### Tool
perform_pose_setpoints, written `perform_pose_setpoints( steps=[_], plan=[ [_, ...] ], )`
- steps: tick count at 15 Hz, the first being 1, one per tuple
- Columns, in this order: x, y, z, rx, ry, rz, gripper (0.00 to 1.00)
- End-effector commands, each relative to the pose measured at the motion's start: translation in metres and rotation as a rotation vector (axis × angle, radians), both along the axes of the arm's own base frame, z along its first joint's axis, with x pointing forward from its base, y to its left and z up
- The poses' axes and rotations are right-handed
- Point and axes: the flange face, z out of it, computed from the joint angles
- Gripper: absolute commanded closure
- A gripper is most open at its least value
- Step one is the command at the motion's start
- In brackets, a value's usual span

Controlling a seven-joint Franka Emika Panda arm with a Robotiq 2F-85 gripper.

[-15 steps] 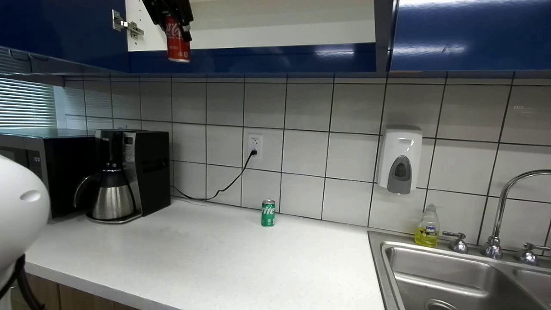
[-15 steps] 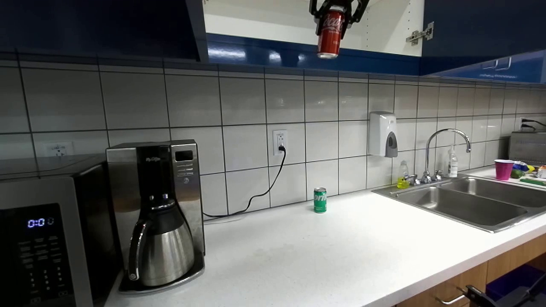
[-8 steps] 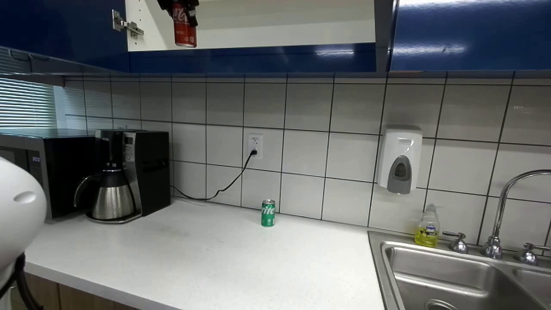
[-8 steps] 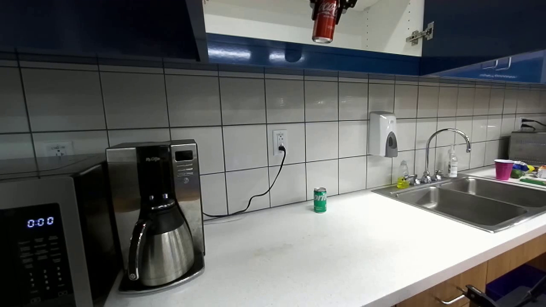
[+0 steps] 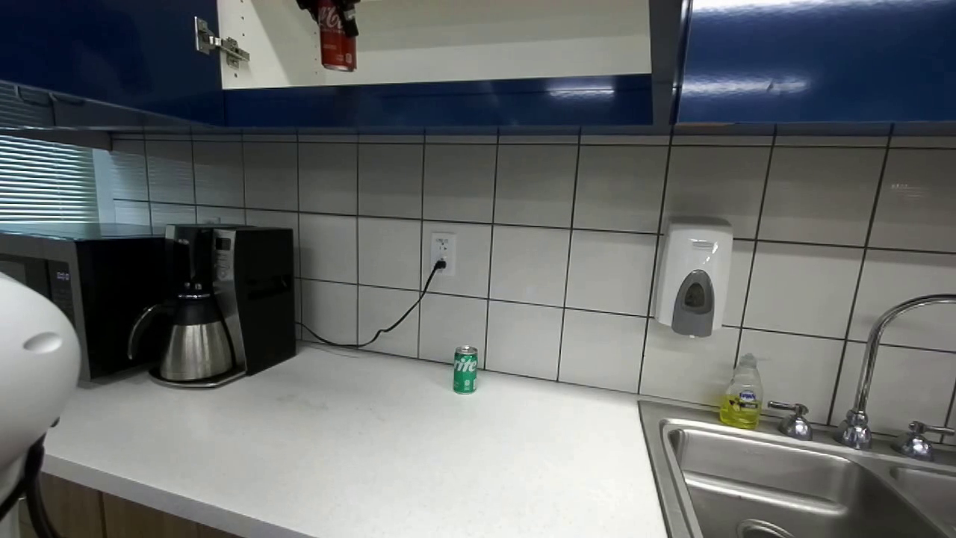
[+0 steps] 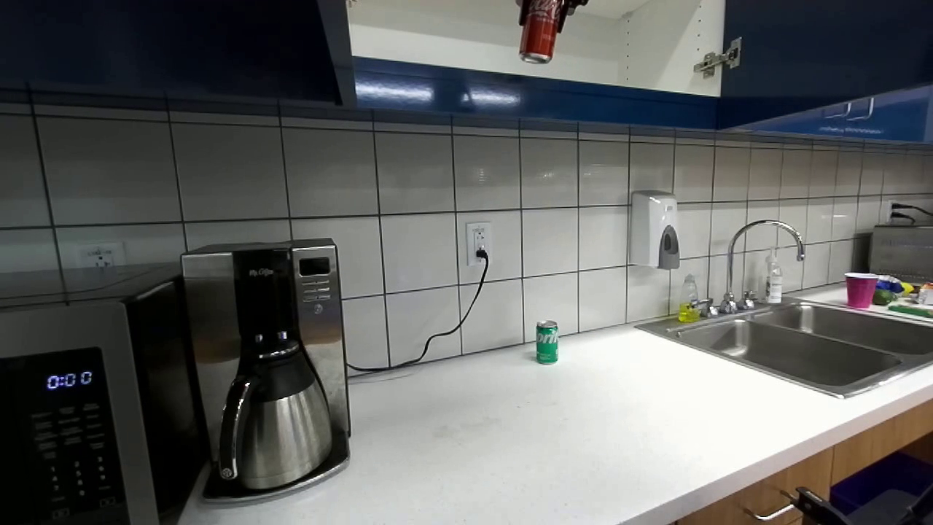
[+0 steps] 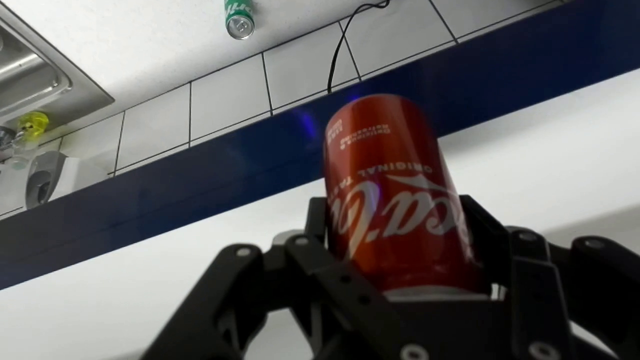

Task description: Put the red can in the open upper cabinet.

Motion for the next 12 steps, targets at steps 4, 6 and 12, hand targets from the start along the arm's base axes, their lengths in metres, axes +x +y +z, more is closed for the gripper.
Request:
perform_pose_setpoints(
  steps=[4,6,12],
  plan=[
    [0.034,-0.004,0.026,0.003,0.003,-0.070,0.61],
    [0.042,-0.005,0.028,0.010,0.002,-0.080,0.61],
    [0.070,-0.003,0.030,0.025,-0.003,-0.086,0.61]
  ],
)
